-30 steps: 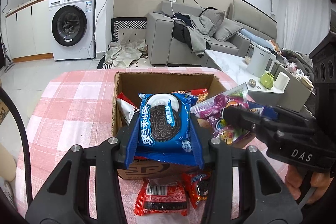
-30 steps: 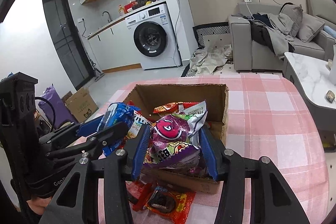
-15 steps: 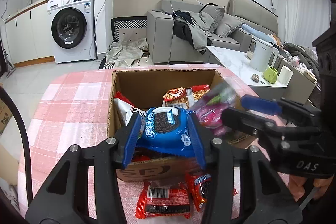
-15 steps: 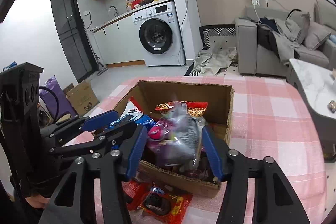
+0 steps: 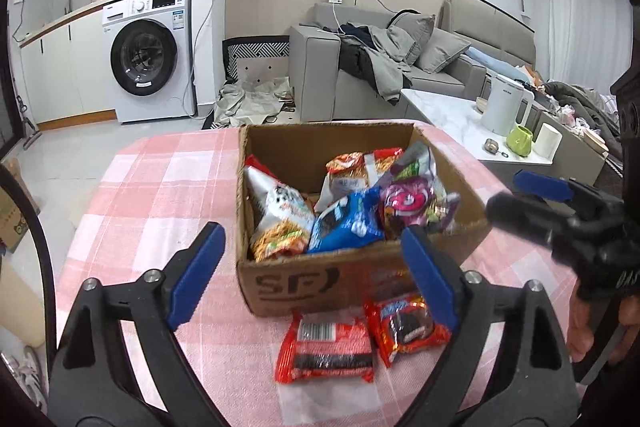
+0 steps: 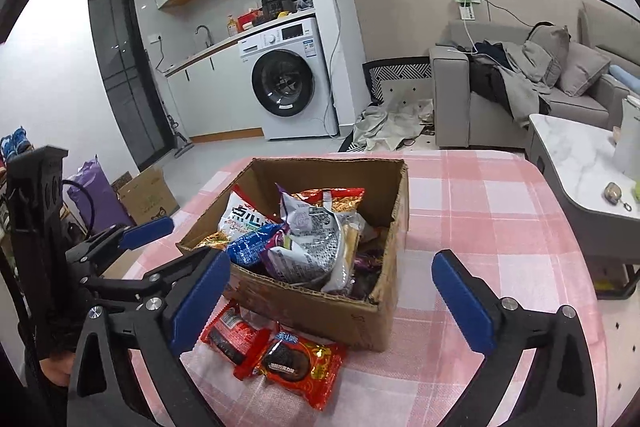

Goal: Organize snacks
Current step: 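Withdraw both grippers from the box toward the two red packs on the table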

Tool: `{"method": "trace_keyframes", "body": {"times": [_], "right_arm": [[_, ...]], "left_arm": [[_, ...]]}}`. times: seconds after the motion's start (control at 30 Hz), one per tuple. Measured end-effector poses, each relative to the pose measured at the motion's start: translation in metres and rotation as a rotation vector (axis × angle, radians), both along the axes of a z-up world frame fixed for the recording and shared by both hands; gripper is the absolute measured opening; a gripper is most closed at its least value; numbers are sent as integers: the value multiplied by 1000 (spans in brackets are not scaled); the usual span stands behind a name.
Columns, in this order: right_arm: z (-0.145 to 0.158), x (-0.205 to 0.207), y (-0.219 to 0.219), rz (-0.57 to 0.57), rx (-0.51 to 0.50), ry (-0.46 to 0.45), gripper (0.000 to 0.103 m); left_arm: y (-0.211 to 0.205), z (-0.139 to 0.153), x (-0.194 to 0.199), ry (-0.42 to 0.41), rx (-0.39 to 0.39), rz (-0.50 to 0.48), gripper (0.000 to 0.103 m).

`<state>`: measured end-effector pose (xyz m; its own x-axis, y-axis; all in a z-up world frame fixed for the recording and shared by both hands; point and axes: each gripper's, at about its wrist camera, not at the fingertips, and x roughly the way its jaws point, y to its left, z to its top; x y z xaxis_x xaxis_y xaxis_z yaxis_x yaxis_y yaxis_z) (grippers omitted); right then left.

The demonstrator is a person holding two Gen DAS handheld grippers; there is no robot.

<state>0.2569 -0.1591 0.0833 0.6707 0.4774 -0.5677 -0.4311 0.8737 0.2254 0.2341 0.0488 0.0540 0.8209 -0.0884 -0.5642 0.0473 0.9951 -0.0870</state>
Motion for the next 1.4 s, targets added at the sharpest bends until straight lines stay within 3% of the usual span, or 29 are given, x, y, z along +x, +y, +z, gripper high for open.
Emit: {"method": "trace_keyframes", "body": {"times": [0.07,0.53,1.4], "right_arm": [[-2,-3,-2,-7,4,7,102],[-31,-31,-3,-15,-26,46,103],[-91,-29,32,52,-170,204,103]], "left_arm": [[1,-2,-8,-1,6,9,101],[-1,-11,-55,-12,30,4,102],[11,-58,-53,84,42,34,101]]}}
